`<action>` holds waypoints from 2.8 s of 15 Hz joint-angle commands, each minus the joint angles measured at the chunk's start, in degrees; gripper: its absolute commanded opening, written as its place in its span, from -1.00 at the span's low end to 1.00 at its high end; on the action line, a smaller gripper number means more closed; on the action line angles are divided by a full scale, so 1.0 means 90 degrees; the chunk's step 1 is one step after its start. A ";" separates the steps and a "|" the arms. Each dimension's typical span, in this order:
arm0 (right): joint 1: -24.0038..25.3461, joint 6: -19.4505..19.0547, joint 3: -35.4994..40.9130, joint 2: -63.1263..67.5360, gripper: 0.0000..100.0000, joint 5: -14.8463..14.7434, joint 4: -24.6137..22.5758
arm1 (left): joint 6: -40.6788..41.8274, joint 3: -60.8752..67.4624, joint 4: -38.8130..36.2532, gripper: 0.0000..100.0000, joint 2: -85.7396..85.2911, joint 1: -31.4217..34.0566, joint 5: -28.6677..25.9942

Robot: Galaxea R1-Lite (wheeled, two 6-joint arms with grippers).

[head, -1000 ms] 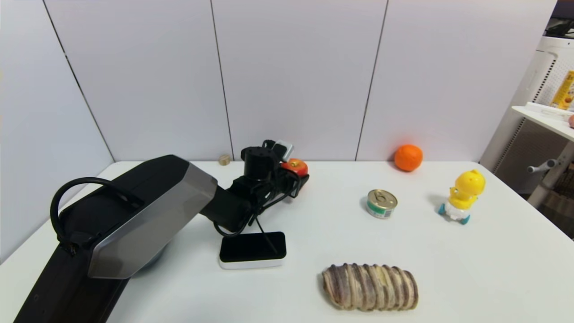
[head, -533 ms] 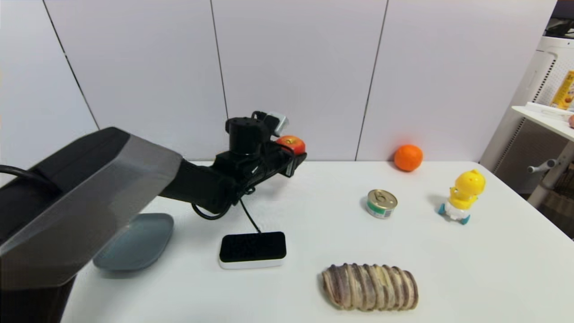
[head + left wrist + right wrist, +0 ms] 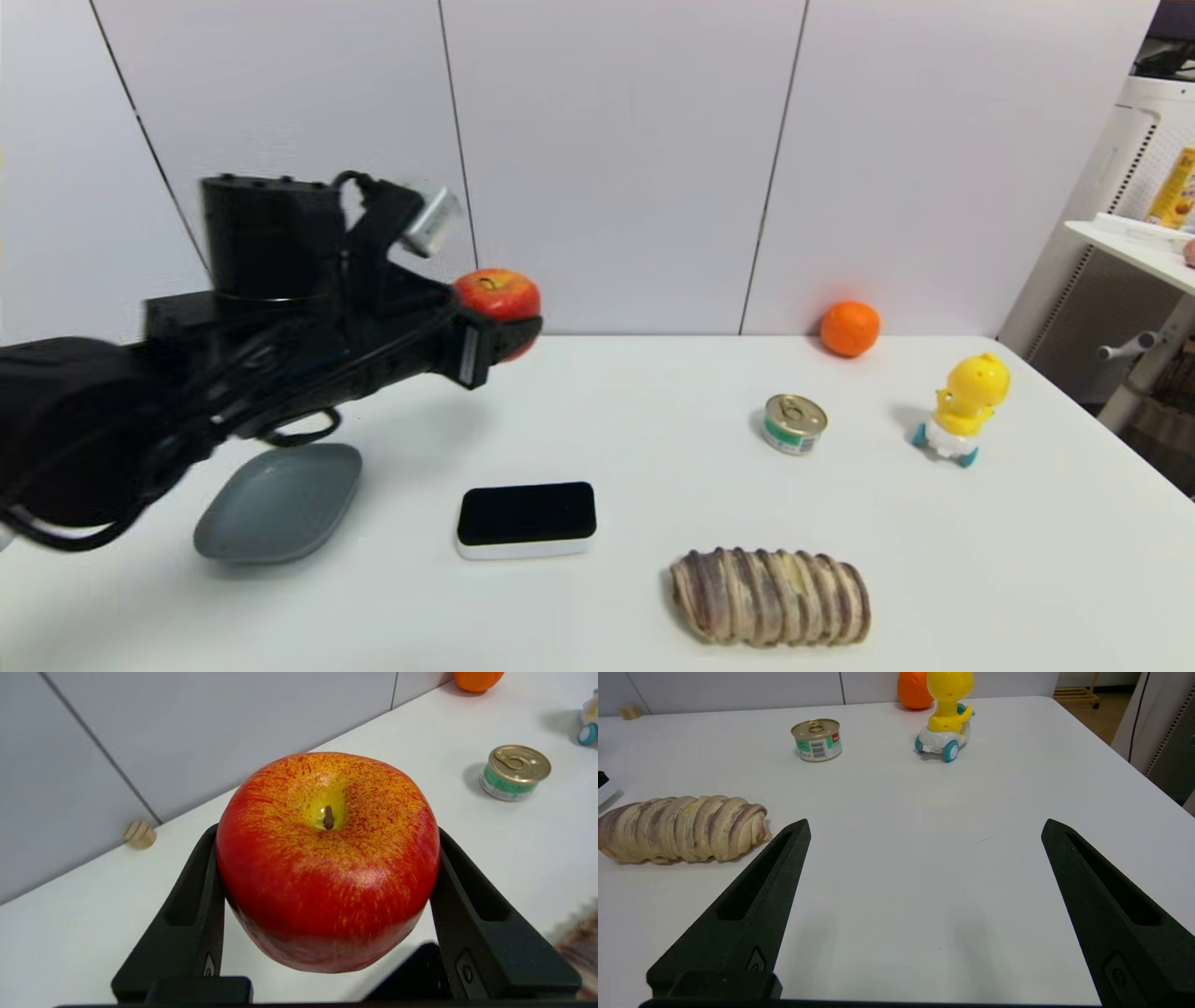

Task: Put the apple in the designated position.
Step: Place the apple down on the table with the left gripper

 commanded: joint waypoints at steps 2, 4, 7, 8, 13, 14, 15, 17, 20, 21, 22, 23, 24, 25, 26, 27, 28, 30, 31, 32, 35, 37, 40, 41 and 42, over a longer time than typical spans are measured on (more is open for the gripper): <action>0.0002 0.0001 0.0000 0.0010 1.00 0.0000 -0.0001 | -0.0099 0.2612 0.0535 -1.00 -0.3120 0.1047 0.0834; 0.0002 0.0001 0.0000 0.0010 1.00 0.0000 -0.0001 | -0.0265 0.3246 0.0398 -1.00 -0.3423 0.1203 0.1049; 0.0002 0.0001 0.0000 0.0010 1.00 0.0000 -0.0001 | -0.0665 0.4028 0.0134 -1.00 -0.3540 0.1223 0.1479; 0.0002 0.0001 0.0000 0.0010 1.00 0.0000 -0.0001 | -0.0821 0.4282 -0.0100 -1.00 -0.3472 0.1223 0.1811; 0.0002 0.0001 0.0000 0.0010 1.00 0.0000 -0.0001 | -0.1534 0.4594 -0.0383 -1.00 -0.2749 0.1223 0.2299; 0.0002 0.0001 0.0000 0.0010 1.00 0.0000 -0.0001 | -0.1554 0.4692 -0.0471 -1.00 -0.2632 0.1232 0.2319; 0.0002 0.0001 0.0000 0.0010 1.00 0.0000 -0.0001 | -0.1622 0.4799 -0.0608 -1.00 -0.2505 0.1301 0.2319; 0.0002 0.0001 0.0000 0.0010 1.00 0.0000 -0.0001 | -0.1730 0.5004 -0.0901 -1.00 -0.2222 0.1350 0.2309; 0.0002 0.0001 0.0000 0.0010 1.00 0.0000 -0.0001 | -0.1905 0.5190 -0.1145 -1.00 -0.1987 0.1359 0.2309; 0.0002 0.0001 0.0000 0.0010 1.00 0.0000 -0.0001 | -0.1964 0.5248 -0.1174 -1.00 -0.1987 0.1359 0.2309; 0.0002 0.0001 0.0000 0.0010 1.00 0.0000 -0.0001 | -0.1974 0.5288 -0.1233 -1.00 -0.1978 0.1369 0.2309; 0.0002 0.0001 0.0000 0.0010 1.00 0.0000 -0.0001 | -0.1984 0.5327 -0.1243 -1.00 -0.1987 0.1369 0.2309; 0.0002 0.0001 0.0000 0.0010 1.00 0.0000 -0.0001 | -0.2023 0.5346 -0.1243 -1.00 -0.1987 0.1369 0.2309; 0.0002 0.0001 0.0000 0.0010 1.00 0.0000 -0.0001 | -0.2062 0.5346 -0.1243 -1.00 -0.1987 0.1369 0.2309; 0.0002 0.0001 0.0000 0.0010 1.00 0.0000 -0.0001 | -0.2062 0.5346 -0.1243 -1.00 -0.1978 0.1369 0.2309; 0.0002 0.0001 0.0000 0.0010 1.00 0.0000 -0.0001 | -0.2062 0.5346 -0.1243 -1.00 -0.1968 0.1369 0.2309; 0.0002 0.0001 0.0000 0.0010 1.00 0.0000 -0.0001 | -0.2062 0.5336 -0.1243 -1.00 -0.1958 0.1369 0.2309; 0.0002 0.0001 0.0000 0.0010 1.00 0.0000 -0.0001 | -0.2062 0.5346 -0.1243 -1.00 -0.1929 0.1369 0.2309; 0.0002 0.0001 0.0000 0.0010 1.00 0.0000 -0.0001 | -0.2062 0.5346 -0.1233 -1.00 -0.1929 0.1369 0.2309; 0.0002 0.0001 0.0000 0.0010 1.00 0.0000 -0.0001 | -0.2062 0.5336 -0.1233 1.00 -0.1919 0.1369 0.2309; 0.0002 0.0001 0.0000 0.0010 1.00 0.0000 -0.0001 | -0.2052 0.5317 -0.1243 1.00 -0.1909 0.1369 0.2299; 0.0002 0.0001 0.0000 0.0010 1.00 0.0000 -0.0001 | -0.2032 0.5297 -0.1233 1.00 -0.1978 0.1369 0.2299; 0.0002 0.0001 0.0000 0.0010 1.00 0.0000 -0.0001 | -0.1876 0.5239 -0.1184 1.00 -0.2378 0.1369 0.2260; 0.0002 0.0001 0.0000 0.0010 1.00 0.0000 -0.0001 | -0.1739 0.5180 -0.1174 1.00 -0.2564 0.1369 0.2260; 0.0002 0.0001 0.0000 0.0010 1.00 0.0000 -0.0001 | -0.1573 0.5063 -0.1145 1.00 -0.2818 0.1369 0.2221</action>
